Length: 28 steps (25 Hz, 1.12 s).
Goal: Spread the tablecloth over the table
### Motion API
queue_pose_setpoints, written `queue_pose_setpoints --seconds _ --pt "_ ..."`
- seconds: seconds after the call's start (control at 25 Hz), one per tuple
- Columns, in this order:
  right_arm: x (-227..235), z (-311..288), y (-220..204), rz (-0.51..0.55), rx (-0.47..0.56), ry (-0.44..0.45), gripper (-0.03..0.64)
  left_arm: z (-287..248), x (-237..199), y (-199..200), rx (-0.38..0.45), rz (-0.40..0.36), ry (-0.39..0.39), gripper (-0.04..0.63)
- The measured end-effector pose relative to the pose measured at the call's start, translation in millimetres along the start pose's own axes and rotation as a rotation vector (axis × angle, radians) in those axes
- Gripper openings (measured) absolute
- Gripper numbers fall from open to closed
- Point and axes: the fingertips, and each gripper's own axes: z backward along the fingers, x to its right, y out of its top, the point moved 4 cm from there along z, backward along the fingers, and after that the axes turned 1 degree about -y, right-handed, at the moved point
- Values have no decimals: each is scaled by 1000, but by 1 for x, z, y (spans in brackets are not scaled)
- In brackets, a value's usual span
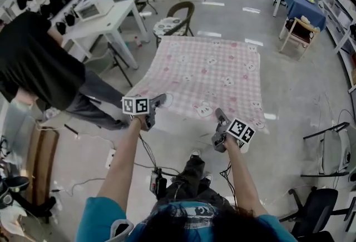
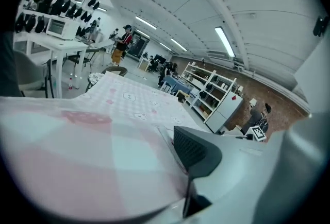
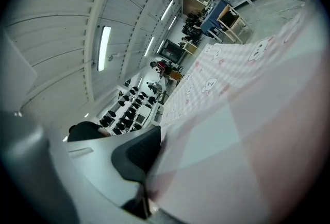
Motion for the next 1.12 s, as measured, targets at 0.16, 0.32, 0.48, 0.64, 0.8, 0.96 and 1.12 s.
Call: queue_pose_setpoints --seconds 0.16,0.32,0.48,0.64,0.8,0.96,1.12 --pt "-7 -3 -10 12 -18 -21 58 11 -10 -10 -2 46 2 97" --pt "-11 -7 -24 8 -18 -51 58 16 -25 -19 -22 60 -16 97" --pt "-8 -5 -39 -1 -6 -93 58 16 -36 -33 -49 77 -36 95" --pt "-13 -6 -60 -10 5 -133 60 22 -52 -49 -70 92 -64 95" --pt "-6 -5 -84 5 -21 -188 63 29 -68 -79 -109 119 -59 95" --pt "6 -1 -100 49 -53 -257 64 27 -73 -109 -165 86 -29 89" --pt "18 4 -110 38 -41 -294 64 24 -74 -123 -163 89 -10 86"
